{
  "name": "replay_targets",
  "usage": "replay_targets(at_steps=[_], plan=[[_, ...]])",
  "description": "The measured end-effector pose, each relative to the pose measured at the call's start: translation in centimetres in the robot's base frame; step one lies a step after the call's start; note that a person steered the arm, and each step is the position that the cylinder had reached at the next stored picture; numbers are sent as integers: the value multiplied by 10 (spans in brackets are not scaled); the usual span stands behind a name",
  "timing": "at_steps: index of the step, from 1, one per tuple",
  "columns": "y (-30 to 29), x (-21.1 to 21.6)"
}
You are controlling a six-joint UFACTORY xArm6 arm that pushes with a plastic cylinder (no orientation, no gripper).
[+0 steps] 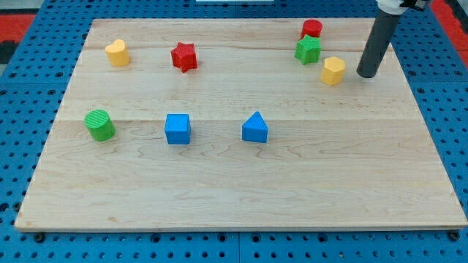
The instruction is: Move the red star top right to the yellow heart
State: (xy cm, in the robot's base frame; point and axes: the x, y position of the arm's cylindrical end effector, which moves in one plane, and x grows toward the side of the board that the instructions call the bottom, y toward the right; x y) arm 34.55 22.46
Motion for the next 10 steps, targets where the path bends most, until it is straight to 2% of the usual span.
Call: replay_targets(at_steps=[4, 5, 6, 8, 9, 10], plan=[[-16, 8], [-17, 42], [-99, 44], [-279, -1], [-341, -25], [-365, -43]])
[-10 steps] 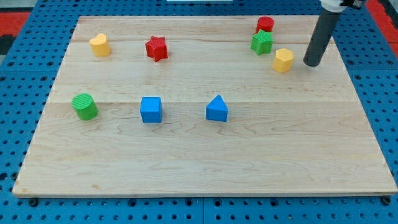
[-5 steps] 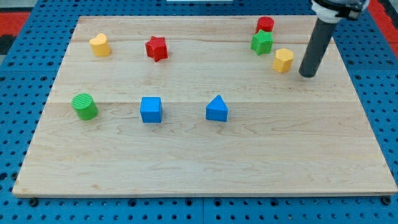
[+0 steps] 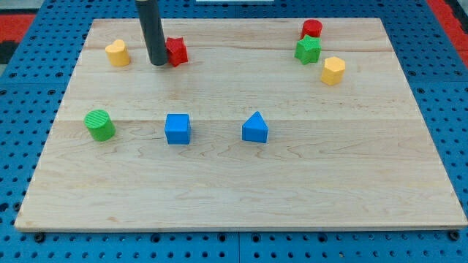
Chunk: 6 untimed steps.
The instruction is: Move the red star top right to the yellow heart
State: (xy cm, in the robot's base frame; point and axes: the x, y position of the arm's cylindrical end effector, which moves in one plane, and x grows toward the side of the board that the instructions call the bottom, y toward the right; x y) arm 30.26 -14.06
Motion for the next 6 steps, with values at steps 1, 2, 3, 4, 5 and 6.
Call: replay_targets(at_steps=[1, 2, 3, 4, 5, 6], plan=[[8, -11], [47, -21], [78, -33], [75, -47], [53, -70], [59, -81]])
